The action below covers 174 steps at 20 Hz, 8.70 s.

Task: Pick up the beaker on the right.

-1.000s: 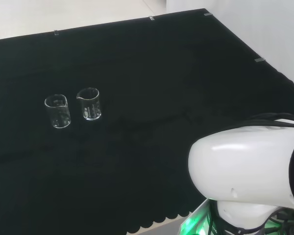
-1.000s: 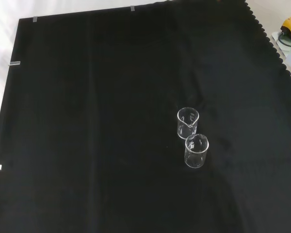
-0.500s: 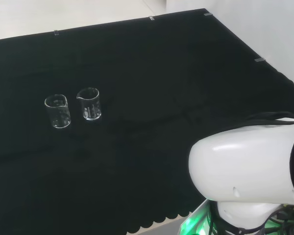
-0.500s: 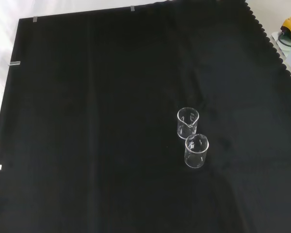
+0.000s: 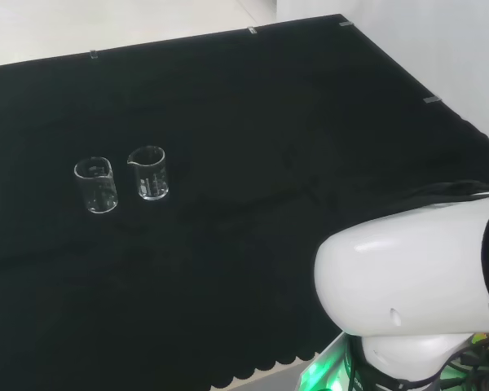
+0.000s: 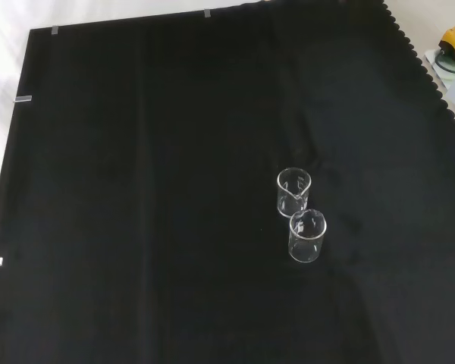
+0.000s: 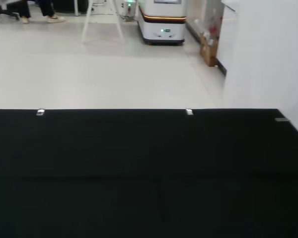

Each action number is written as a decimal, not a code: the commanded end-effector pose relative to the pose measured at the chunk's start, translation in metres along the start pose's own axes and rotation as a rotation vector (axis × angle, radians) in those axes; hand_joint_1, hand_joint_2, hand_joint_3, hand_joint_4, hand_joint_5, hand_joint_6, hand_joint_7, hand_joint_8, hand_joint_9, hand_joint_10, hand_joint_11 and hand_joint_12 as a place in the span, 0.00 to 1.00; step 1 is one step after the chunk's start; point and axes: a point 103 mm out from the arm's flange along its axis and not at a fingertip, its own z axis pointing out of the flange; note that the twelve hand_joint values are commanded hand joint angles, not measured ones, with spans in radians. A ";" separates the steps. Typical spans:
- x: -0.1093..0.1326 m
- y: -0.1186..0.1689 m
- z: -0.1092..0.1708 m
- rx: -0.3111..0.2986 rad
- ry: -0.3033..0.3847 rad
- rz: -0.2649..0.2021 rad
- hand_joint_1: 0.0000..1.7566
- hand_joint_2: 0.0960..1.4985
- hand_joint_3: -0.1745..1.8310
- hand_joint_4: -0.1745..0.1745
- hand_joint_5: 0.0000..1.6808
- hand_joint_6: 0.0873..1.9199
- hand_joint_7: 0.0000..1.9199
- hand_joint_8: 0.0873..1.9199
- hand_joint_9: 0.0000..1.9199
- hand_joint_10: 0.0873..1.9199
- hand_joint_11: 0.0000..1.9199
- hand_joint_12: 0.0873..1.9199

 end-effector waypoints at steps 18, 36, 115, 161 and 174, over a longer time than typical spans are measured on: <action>0.029 0.022 0.042 0.052 0.106 -0.109 0.38 0.25 0.56 0.24 0.12 0.00 0.03 0.36 0.08 0.46 0.00 0.75; 0.047 0.036 0.060 0.070 0.177 -0.191 0.40 0.25 0.56 0.21 0.14 0.00 0.04 0.36 0.09 0.46 0.00 0.75; 0.047 0.028 0.213 0.283 0.512 -0.150 0.44 0.23 0.57 0.11 0.16 0.00 0.10 0.38 0.11 0.45 0.01 0.75; 0.101 0.024 0.287 0.320 0.686 -0.234 0.45 0.22 0.58 0.12 0.16 0.00 0.09 0.38 0.11 0.44 0.02 0.74; 0.106 0.026 0.309 0.320 0.708 -0.251 0.45 0.22 0.58 0.12 0.16 0.00 0.09 0.39 0.12 0.44 0.02 0.75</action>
